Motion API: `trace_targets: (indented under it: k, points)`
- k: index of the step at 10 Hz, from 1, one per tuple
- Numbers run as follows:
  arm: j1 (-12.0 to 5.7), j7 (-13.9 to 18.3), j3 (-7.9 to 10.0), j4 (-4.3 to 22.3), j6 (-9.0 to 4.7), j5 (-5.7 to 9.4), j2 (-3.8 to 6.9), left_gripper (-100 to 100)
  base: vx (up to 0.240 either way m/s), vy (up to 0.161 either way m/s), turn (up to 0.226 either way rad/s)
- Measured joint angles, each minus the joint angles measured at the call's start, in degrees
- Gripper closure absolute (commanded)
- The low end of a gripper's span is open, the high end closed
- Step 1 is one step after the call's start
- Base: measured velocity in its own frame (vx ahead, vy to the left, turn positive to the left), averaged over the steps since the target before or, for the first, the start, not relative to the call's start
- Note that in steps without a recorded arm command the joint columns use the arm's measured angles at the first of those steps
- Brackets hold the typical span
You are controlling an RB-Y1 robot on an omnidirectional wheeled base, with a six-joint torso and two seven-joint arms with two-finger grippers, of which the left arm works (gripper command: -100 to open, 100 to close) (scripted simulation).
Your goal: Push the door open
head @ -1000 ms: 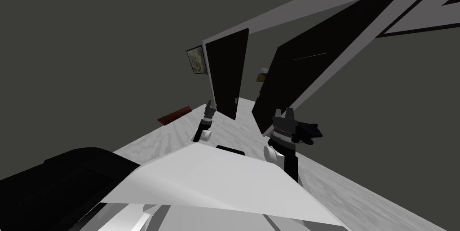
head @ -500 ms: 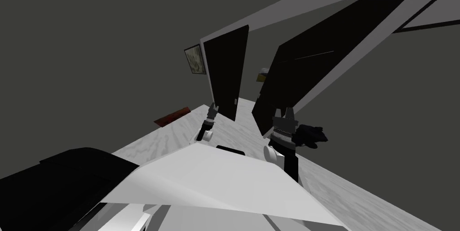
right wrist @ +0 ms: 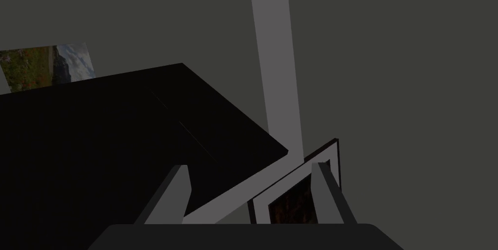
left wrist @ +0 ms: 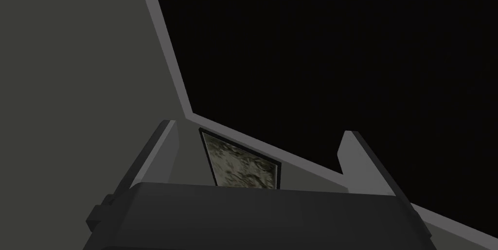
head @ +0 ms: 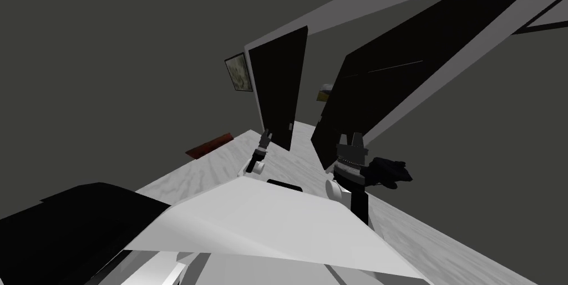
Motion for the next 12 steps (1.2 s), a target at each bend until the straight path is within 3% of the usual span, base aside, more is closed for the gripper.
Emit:
trace_targets:
  k: [2,10,12]
  points:
    - [-0.71,0.01,-0.22,2.14,-0.24,-0.05,0.17,-100,0.060,-0.001,-0.003]
    - [-5.45,-0.38,-1.36,15.07,-2.50,-0.42,0.13,-100,0.097,0.001,-0.011]
    - [-6.57,-0.36,-1.61,19.16,-3.78,-0.47,0.22,-100,0.103,-0.011,-0.007]
